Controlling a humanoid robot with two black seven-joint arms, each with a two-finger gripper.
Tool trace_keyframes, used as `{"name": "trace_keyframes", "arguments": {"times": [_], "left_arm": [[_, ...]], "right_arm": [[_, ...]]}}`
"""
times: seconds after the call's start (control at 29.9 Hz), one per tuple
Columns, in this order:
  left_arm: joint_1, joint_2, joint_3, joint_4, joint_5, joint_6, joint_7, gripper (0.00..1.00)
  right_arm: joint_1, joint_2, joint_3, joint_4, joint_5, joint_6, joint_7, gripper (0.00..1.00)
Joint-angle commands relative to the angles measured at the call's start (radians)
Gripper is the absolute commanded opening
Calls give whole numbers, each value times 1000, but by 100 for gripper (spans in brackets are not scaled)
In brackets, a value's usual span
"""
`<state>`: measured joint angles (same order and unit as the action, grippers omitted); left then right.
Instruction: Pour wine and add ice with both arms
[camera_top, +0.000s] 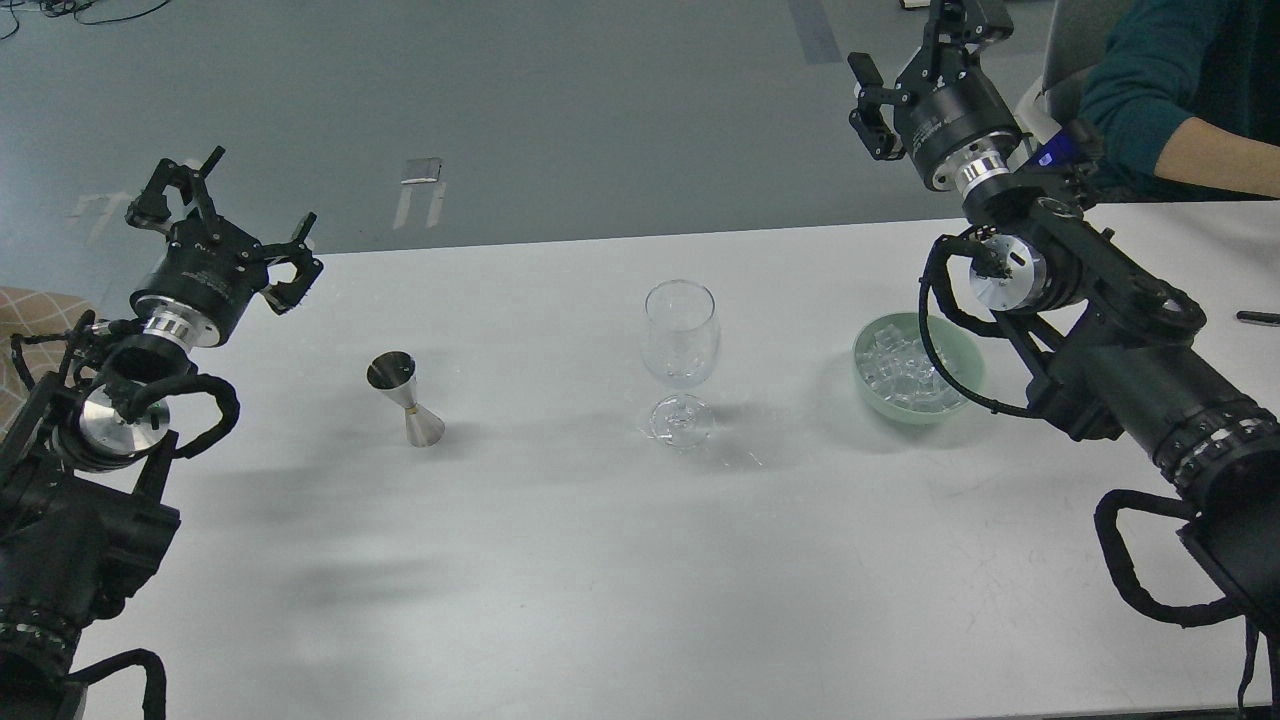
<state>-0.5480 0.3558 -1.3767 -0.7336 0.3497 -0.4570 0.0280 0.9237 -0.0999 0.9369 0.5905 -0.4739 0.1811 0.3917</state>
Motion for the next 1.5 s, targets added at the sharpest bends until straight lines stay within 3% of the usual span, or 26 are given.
{"name": "trace_keyframes", "arguments": {"times": [0.0, 0.07, 0.3, 0.37, 0.5, 0.9, 1.0, 1.47], "left_arm": [[2, 6, 37, -10, 9, -3, -17, 99], [-3, 12, 68, -13, 41, -3, -65, 98], [-1, 6, 81, -53, 133, 9, -88, 98], [-3, 5, 80, -56, 173, 17, -160, 96], [-4, 2, 80, -67, 173, 55, -207, 94], [11, -3, 82, -76, 169, 48, -180, 97], [10, -5, 81, -81, 169, 46, -145, 97], [19, -6, 77, -144, 167, 58, -138, 97]], "right_arm": [[-3, 0, -1, 0, 0, 0, 0, 100], [-3, 3, -1, 2, 0, 0, 0, 100], [-8, 8, -3, 3, 0, 0, 0, 100], [-11, 9, -7, 5, 0, 0, 0, 100], [-11, 8, -9, 6, 0, 0, 0, 100], [-11, 14, -13, 11, -2, 6, 0, 100], [-9, 14, -13, 14, 0, 8, -4, 100], [-3, 28, -13, 12, -2, 3, -7, 100]]}}
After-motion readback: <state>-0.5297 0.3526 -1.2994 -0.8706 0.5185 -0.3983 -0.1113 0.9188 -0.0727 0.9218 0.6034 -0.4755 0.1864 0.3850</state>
